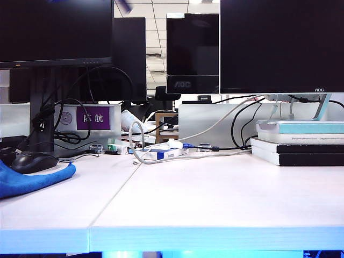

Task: Wipe the table from right to left using the rag.

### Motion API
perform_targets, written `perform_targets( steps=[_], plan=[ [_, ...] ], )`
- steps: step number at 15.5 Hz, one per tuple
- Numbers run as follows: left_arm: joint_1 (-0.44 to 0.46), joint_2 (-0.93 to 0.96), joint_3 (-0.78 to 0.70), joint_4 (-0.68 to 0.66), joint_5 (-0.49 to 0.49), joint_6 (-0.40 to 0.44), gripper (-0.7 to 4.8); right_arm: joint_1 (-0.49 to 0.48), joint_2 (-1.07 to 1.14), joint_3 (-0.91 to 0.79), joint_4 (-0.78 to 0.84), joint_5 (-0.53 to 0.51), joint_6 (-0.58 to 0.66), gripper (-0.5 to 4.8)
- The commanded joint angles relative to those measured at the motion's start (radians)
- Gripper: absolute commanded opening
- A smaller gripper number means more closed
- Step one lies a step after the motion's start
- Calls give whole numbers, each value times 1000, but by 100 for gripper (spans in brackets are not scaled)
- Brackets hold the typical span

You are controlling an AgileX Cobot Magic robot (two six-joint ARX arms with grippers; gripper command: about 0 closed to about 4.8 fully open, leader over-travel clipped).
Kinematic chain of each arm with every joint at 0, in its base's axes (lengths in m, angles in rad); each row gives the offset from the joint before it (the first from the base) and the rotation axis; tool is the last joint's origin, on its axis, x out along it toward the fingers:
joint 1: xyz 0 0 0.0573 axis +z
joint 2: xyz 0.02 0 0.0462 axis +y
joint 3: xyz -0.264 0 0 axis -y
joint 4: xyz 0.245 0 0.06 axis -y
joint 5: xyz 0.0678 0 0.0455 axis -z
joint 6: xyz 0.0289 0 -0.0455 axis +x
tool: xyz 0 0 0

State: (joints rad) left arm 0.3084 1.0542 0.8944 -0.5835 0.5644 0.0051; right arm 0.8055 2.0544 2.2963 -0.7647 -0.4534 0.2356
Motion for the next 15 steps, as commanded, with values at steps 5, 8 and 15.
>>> perform_targets(
  steps=[5, 8, 15],
  plan=[
    [-95, -138, 227, 79, -118, -49, -5, 5, -373, 3, -132, 233, -134, -6],
    [-246, -289, 237, 160, -245, -128, -5, 4, -546, 3, -172, 352, -175, -6],
    [-460, -534, 235, 103, -358, -46, -5, 4, -746, -11, -377, 679, -295, -6]
  ],
)
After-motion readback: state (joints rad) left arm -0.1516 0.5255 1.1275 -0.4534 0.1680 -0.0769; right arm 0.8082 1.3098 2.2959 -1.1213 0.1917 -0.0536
